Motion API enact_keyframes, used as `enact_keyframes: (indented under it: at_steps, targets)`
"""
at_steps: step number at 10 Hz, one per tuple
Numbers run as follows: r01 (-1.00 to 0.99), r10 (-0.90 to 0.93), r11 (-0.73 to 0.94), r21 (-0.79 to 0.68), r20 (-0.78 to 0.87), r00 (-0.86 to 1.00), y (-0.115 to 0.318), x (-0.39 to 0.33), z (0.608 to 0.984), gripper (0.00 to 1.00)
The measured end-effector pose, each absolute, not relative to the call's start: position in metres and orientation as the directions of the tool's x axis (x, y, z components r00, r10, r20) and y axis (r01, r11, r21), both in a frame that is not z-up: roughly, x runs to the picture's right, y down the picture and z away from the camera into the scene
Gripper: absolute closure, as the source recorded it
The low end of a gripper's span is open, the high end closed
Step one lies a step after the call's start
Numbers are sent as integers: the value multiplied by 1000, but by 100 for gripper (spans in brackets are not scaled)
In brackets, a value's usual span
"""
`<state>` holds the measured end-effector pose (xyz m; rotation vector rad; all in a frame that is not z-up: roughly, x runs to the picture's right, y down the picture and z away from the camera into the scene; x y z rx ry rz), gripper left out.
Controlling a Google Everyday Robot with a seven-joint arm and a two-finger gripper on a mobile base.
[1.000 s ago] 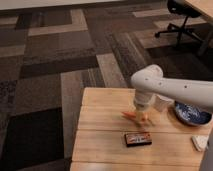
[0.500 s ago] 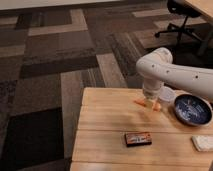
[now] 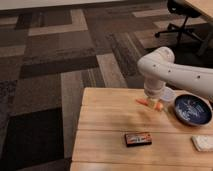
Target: Place the pepper in the ceramic bowl
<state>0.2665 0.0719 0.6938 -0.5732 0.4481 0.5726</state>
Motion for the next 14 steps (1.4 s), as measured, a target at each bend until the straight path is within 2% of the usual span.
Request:
enact_keyframes:
  at_steps: [4, 9, 11, 14]
  targets:
    - [-773, 513, 609, -178, -655, 555, 69, 382, 661, 100]
    - [-775, 515, 608, -174, -657, 551, 68, 383, 661, 100]
    - [-803, 572, 583, -123, -640, 513, 59, 403, 663, 100]
    - [-841, 618, 531, -102, -632, 467, 64, 435, 687, 100]
